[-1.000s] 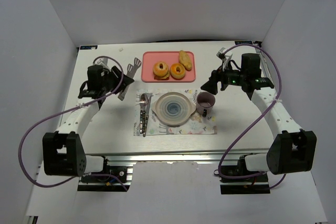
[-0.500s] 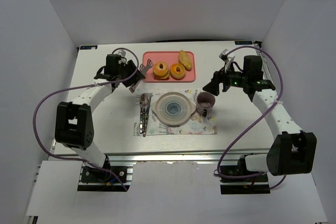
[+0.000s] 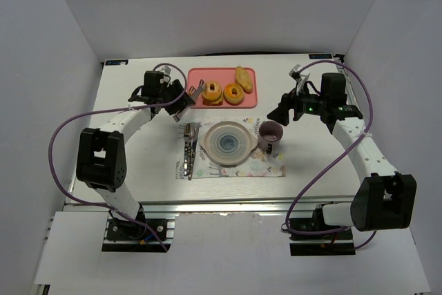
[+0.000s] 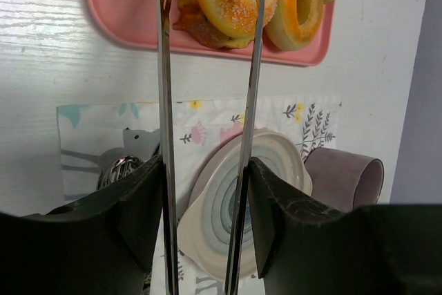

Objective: Place the bread

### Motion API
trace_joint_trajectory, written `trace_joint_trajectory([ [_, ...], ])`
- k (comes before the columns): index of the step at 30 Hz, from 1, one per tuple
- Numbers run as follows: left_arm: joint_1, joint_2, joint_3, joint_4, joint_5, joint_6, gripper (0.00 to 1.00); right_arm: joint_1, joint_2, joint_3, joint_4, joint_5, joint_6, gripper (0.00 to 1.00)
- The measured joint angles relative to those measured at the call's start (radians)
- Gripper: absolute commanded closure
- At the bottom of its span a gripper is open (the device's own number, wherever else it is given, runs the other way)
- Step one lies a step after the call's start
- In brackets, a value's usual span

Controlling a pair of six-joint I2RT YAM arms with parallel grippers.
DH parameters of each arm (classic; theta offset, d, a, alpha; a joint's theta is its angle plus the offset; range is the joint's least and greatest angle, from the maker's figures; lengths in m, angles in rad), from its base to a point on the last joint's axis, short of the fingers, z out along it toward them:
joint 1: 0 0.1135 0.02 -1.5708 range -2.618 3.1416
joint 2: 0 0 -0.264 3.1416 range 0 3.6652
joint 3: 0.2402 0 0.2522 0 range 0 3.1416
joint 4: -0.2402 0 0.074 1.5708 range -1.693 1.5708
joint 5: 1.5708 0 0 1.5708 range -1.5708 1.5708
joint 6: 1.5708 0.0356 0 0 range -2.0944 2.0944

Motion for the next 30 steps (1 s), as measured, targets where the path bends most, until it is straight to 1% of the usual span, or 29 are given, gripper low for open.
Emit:
trace_joint_trajectory([
  [7,0.000,0.000,-0.007,0.045,0.027,-0.023,0.41,-0.003,0.000,0.000,0.000,0.000,0.003,0.16],
  [20,-0.006,0.033,-0.013,0.044,0.051,-0.030,0.43,-0.003,0.000,0.000,0.004,-0.004,0.011,0.16],
  [23,-0.010,0.037,-0.013,0.048,0.060,-0.039,0.47,-0.004,0.000,0.000,0.004,-0.004,0.012,0.16],
  [24,-0.011,0.038,-0.013,0.050,0.060,-0.043,0.50,-0.004,0.000,0.000,0.004,-0.004,0.013,0.16],
  [25,-0.012,0.039,-0.013,0.053,0.061,-0.047,0.56,-0.004,0.000,0.000,0.004,-0.004,0.014,0.16],
  [26,-0.013,0.039,-0.013,0.055,0.062,-0.052,0.59,-0.004,0.000,0.000,0.005,-0.004,0.014,0.16],
  [27,-0.013,0.039,-0.013,0.057,0.063,-0.056,0.66,-0.004,0.000,0.000,0.004,-0.004,0.014,0.16],
  [30,-0.013,0.039,-0.014,0.063,0.068,-0.063,0.71,-0.006,0.000,0.000,0.005,-0.005,0.014,0.16],
])
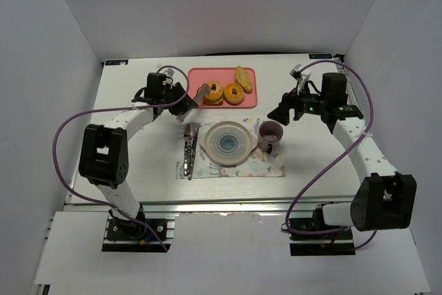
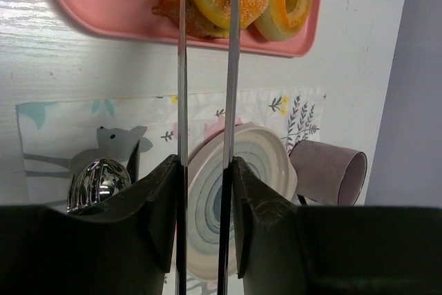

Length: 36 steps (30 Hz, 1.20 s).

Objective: Place the bread

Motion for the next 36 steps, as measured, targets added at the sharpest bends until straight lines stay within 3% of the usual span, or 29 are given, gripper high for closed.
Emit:
trace_joint_trajectory([
  [13,0.000,-0.099,-0.031,0.011,-0.007,0.005,0.80,-0.004,0.000,0.000,0.000,-0.013,0.001,0.16],
  [20,-0.010,-0.289,-0.229,0.033,0.082,0.018,0.80,-0.004,0.000,0.000,0.000,-0.013,0.002,0.16],
  [26,-0.095,-0.390,-0.417,-0.006,0.127,0.032,0.78,-0.004,0.000,0.000,-0.002,-0.013,0.000,0.16],
  [36,-0.209,-0.444,-0.502,0.028,0.132,0.019,0.71,-0.004,0.000,0.000,-0.010,-0.013,0.000,0.16],
])
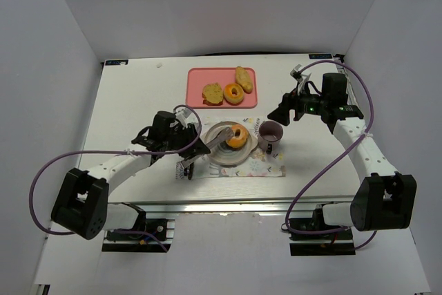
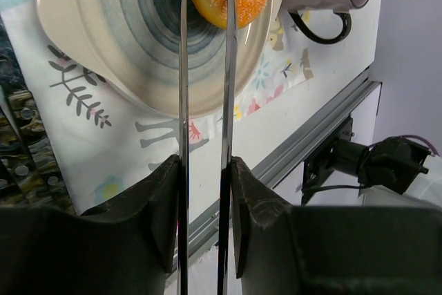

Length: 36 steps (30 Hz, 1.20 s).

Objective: Place the bread

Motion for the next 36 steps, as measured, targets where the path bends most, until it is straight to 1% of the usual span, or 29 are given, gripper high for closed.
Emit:
trace_joint_trajectory([
  [1,-0.005,0.002,0.000,-0.001,0.000,0.002,0.68,0.000,0.000,0.000,0.000,0.000,0.000,0.16],
  [2,-0.010,0.005,0.000,-0.003,-0.002,0.005,0.53,0.000,0.000,0.000,0.000,0.000,0.000,0.16],
  [3,-0.013,0.007,0.000,-0.010,-0.007,0.013,0.47,0.000,0.000,0.000,0.000,0.000,0.000,0.16],
  [5,-0.016,0.008,0.000,-0.024,-0.014,0.024,0.41,0.000,0.000,0.000,0.000,0.000,0.000,0.16],
  [8,-0.019,0.008,0.007,-0.047,-0.031,0.038,0.39,0.000,0.000,0.000,0.000,0.000,0.000,0.16],
  [9,-0.019,0.008,0.011,-0.056,-0.039,0.042,0.37,0.000,0.000,0.000,0.000,0.000,0.000,0.16],
  [14,-0.019,0.008,0.036,-0.081,-0.071,0.051,0.36,0.000,0.000,0.000,0.000,0.000,0.000,0.16],
  [18,-0.019,0.008,0.072,-0.103,-0.090,0.056,0.38,0.000,0.000,0.000,0.000,0.000,0.000,0.16],
  [27,-0.008,0.006,0.245,-0.159,-0.147,0.086,0.40,0.000,0.000,0.000,0.000,0.000,0.000,0.16],
  [32,0.063,0.032,0.310,-0.167,-0.170,0.113,0.41,0.000,0.000,0.000,0.001,0.000,0.000,0.16],
  [36,0.137,0.120,0.356,-0.177,-0.211,0.137,0.41,0.000,0.000,-0.001,0.002,-0.001,0.000,0.16],
])
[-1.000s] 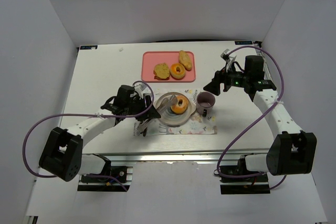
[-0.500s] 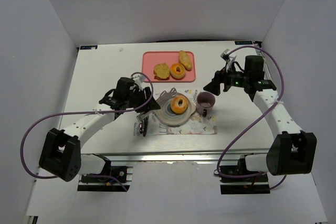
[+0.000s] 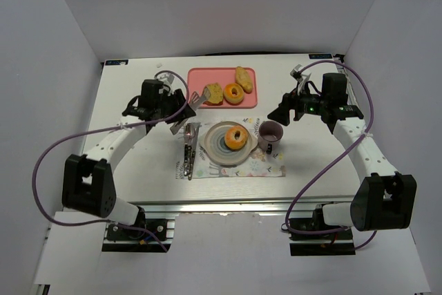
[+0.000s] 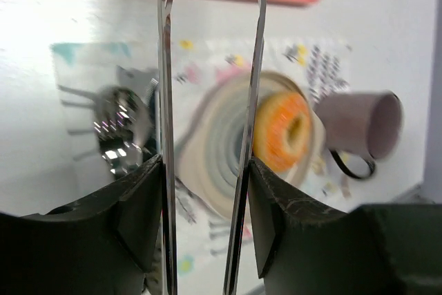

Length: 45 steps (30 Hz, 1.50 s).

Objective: Place the bread

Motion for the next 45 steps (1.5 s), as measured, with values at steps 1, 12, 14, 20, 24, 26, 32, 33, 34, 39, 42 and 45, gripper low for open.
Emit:
trace_joint_trajectory([
  [1,0.018,0.040,0.023,-0.003,-0.014,0.012,0.41,0.000,0.000,-0.001,0.001,0.000,0.000,0.16],
  [12,0.034,0.380,0.311,-0.054,-0.086,0.127,0.42,0.000,0.000,-0.008,0.009,-0.003,0.002,0.16],
  [14,0.034,0.407,0.336,-0.061,-0.100,0.140,0.42,-0.001,-0.002,-0.016,0.016,-0.003,0.002,0.16],
  [20,0.035,0.453,0.351,-0.069,-0.090,0.163,0.42,-0.007,-0.002,-0.026,0.019,-0.002,0.002,0.16],
  [24,0.034,0.480,0.352,-0.069,-0.055,0.166,0.43,-0.007,-0.002,-0.026,0.019,-0.002,0.002,0.16],
  [26,0.034,0.482,0.352,-0.068,-0.033,0.166,0.44,-0.007,-0.002,-0.026,0.020,-0.002,0.003,0.16],
  [32,0.034,0.482,0.352,-0.060,0.016,0.163,0.46,-0.007,-0.002,-0.026,0.020,-0.002,0.003,0.16],
  [33,0.034,0.482,0.352,-0.061,0.020,0.162,0.47,-0.007,-0.002,-0.026,0.020,-0.002,0.003,0.16],
  [34,0.034,0.482,0.352,-0.061,0.021,0.162,0.47,-0.008,-0.002,-0.026,0.020,-0.002,0.003,0.16],
  [39,0.034,0.485,0.352,-0.074,0.019,0.166,0.56,-0.010,-0.002,-0.026,0.021,-0.002,0.003,0.16],
  [42,0.034,0.496,0.352,-0.089,0.018,0.173,0.59,-0.011,-0.002,-0.026,0.021,-0.002,0.003,0.16],
  [45,0.033,0.515,0.366,-0.108,0.019,0.181,0.64,-0.011,-0.002,-0.026,0.021,-0.002,0.003,0.16],
])
